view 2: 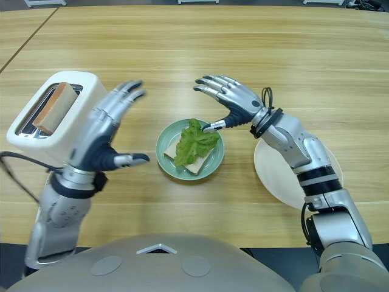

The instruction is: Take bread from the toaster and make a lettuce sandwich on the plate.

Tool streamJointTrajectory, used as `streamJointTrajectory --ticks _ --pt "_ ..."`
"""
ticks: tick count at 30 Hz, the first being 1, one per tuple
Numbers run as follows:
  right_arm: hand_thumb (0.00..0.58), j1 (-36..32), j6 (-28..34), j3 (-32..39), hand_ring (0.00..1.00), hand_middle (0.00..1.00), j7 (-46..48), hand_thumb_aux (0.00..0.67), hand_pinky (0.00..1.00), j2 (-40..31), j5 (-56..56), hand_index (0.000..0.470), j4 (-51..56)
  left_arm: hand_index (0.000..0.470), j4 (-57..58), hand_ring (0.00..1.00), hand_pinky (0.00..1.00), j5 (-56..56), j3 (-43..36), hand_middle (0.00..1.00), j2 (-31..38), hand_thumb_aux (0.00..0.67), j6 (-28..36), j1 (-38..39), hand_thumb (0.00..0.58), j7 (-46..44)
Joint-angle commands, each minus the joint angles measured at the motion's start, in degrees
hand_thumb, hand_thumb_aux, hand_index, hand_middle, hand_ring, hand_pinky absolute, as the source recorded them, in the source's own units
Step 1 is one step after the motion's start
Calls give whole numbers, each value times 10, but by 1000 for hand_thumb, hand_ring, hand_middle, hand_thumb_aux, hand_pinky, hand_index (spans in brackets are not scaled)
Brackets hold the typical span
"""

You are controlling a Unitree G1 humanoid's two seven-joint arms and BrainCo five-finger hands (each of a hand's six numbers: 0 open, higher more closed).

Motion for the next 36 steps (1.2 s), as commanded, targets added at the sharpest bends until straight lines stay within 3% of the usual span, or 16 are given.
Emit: streamJointTrajectory --ticks 1,5,11,13,14,18,21,28,32,33,36 --pt "0 33 22 -31 0 0 5 0 0 -4 20 0 -18 0 -10 0 0 54 130 0 59 0 52 -38 0 -27" --pt "0 46 30 -27 0 0 3 0 0 6 5 0 -25 0 42 0 0 72 233 0 93 0 113 -20 0 -56" --pt "0 53 32 -22 0 0 3 0 0 12 -8 0 -23 0 68 0 0 83 266 0 105 0 156 14 0 -93" --pt "0 54 33 -19 0 0 3 0 0 13 -10 0 -23 136 76 0 0 74 270 0 104 194 163 23 288 -100" --pt "0 55 32 -18 0 0 3 0 0 13 -12 0 -23 188 83 0 0 63 273 0 102 268 165 27 371 -102" --pt "0 56 32 -16 0 0 3 0 0 13 -17 0 -21 182 114 0 0 34 265 0 99 260 167 32 363 -103" --pt "0 55 31 -16 0 0 3 0 0 12 -19 0 -20 223 136 0 0 30 261 0 104 318 164 35 420 -93" --pt "0 54 31 -15 0 0 0 0 0 11 -26 0 -20 247 142 0 0 9 259 0 105 352 158 33 449 -83" --pt "0 51 30 -14 0 0 -3 0 0 12 -29 0 -19 385 139 0 0 -9 268 0 103 549 152 31 561 -70" --pt "0 51 31 -13 0 0 -4 0 0 12 -30 0 -20 470 136 0 0 -15 272 0 103 670 149 28 580 -66" --pt "0 51 31 -13 0 0 -5 0 0 11 -31 0 -21 470 129 0 0 -34 280 0 102 670 142 22 580 -55"
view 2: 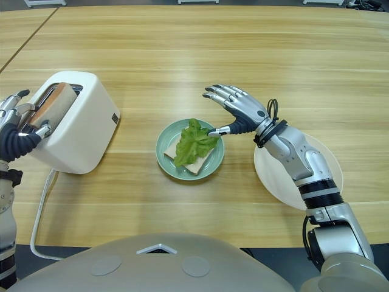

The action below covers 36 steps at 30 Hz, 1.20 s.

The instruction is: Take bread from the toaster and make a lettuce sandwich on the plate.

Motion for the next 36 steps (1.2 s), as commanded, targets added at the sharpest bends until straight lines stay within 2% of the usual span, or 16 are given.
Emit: streamJointTrajectory --ticks 1,11,16,21,24,27,31,36 --pt "0 -1 3 0 0 0 -3 0 0 0 -11 0 -1 470 -8 0 0 -25 14 0 3 670 -9 -11 580 17" --pt "0 -3 4 1 0 0 -7 0 0 3 -20 0 0 470 27 0 0 -76 38 0 8 670 -61 -41 580 85" --pt "0 -18 -5 8 0 0 -13 0 0 6 -23 0 18 470 -57 0 0 -117 107 0 16 670 -76 -92 580 116" --pt "0 -26 -6 10 0 0 -20 0 0 8 -27 0 26 470 -89 0 0 -130 90 0 19 670 -96 -138 580 126" --pt "0 -35 -5 11 0 0 -23 0 0 12 -28 0 33 470 -97 0 0 -154 55 0 -5 670 -109 -141 580 122" --pt "0 -39 -5 13 0 0 -27 0 0 14 -30 0 38 470 -82 0 0 -168 -19 0 -36 670 -118 -147 580 117" --pt "0 -52 -8 22 0 0 -34 0 0 22 -37 0 54 470 -12 0 0 -155 -131 0 -87 670 -158 -143 580 132" --pt "0 -71 -11 32 0 0 -42 0 0 29 -43 0 72 470 51 0 0 -120 -235 0 -121 670 -199 -148 580 144"
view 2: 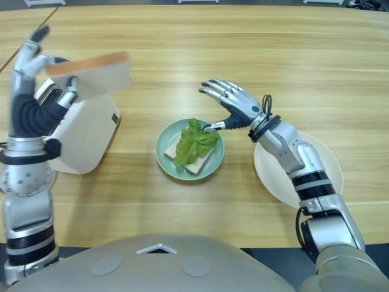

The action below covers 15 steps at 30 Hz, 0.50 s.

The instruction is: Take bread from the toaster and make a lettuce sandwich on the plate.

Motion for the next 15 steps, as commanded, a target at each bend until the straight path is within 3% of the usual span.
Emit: streamJointTrajectory --ticks 1,6,15 --pt "0 -22 -4 7 0 0 -6 0 0 4 -5 0 18 470 51 0 0 44 -83 0 -24 670 -29 -11 580 9" --pt "0 -31 -2 4 0 0 -12 0 0 3 -5 0 35 470 146 0 0 169 -179 0 -28 670 -48 -54 580 46" --pt "0 -46 33 -26 0 0 -27 0 0 1 13 0 60 470 266 0 0 346 -285 0 -28 670 -30 -111 580 150"
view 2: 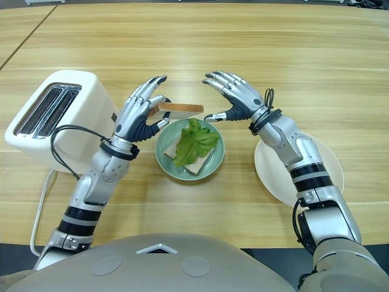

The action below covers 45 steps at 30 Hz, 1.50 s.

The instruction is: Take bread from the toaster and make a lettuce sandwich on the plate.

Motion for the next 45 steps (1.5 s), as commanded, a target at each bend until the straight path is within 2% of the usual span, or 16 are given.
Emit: streamJointTrajectory --ticks 1,9,15,21,29,30,31,32,34,35,36,37,45 --pt "0 -9 11 -10 0 0 -1 0 0 -2 15 0 9 470 31 0 0 66 -46 0 4 670 8 -18 580 45" --pt "0 -4 11 -5 0 0 6 0 0 -2 20 0 -1 470 38 0 0 135 -111 0 1 670 43 -14 580 73" --pt "0 2 11 0 0 0 12 0 0 -2 22 0 -13 470 23 0 0 171 -152 0 11 670 89 42 580 56" --pt "0 3 10 1 0 0 16 0 0 -3 23 0 -16 470 -15 0 0 193 -166 0 20 670 136 92 580 28" --pt "0 4 8 1 0 0 19 0 0 -6 23 0 -17 470 -26 0 0 175 -181 0 13 670 158 105 580 15" --pt "0 4 8 1 0 0 19 0 0 -6 22 0 -17 400 -31 0 0 174 -182 0 13 570 161 107 567 14" --pt "0 4 8 1 0 0 19 0 0 -6 22 0 -17 380 -37 0 0 174 -183 0 13 541 163 109 559 12" --pt "0 4 8 1 0 0 19 0 0 -5 22 0 -18 345 -43 0 0 173 -183 0 13 491 165 111 539 10" --pt "0 5 9 1 0 0 20 0 0 -5 22 0 -19 227 -57 0 0 172 -181 0 11 323 170 116 425 7" --pt "0 5 9 1 0 0 20 0 0 -5 21 0 -19 127 -64 0 0 172 -180 0 11 181 173 118 271 3" --pt "0 5 9 2 0 0 20 0 0 -5 21 0 -18 72 -69 0 0 168 -177 0 9 102 175 121 164 0" --pt "0 5 9 2 0 0 20 0 0 -4 21 0 -18 0 -74 0 0 167 -176 0 7 0 177 123 0 -3" --pt "0 1 8 6 0 0 22 0 0 -3 21 0 -15 0 -109 0 0 161 -177 0 1 0 186 139 0 -24"
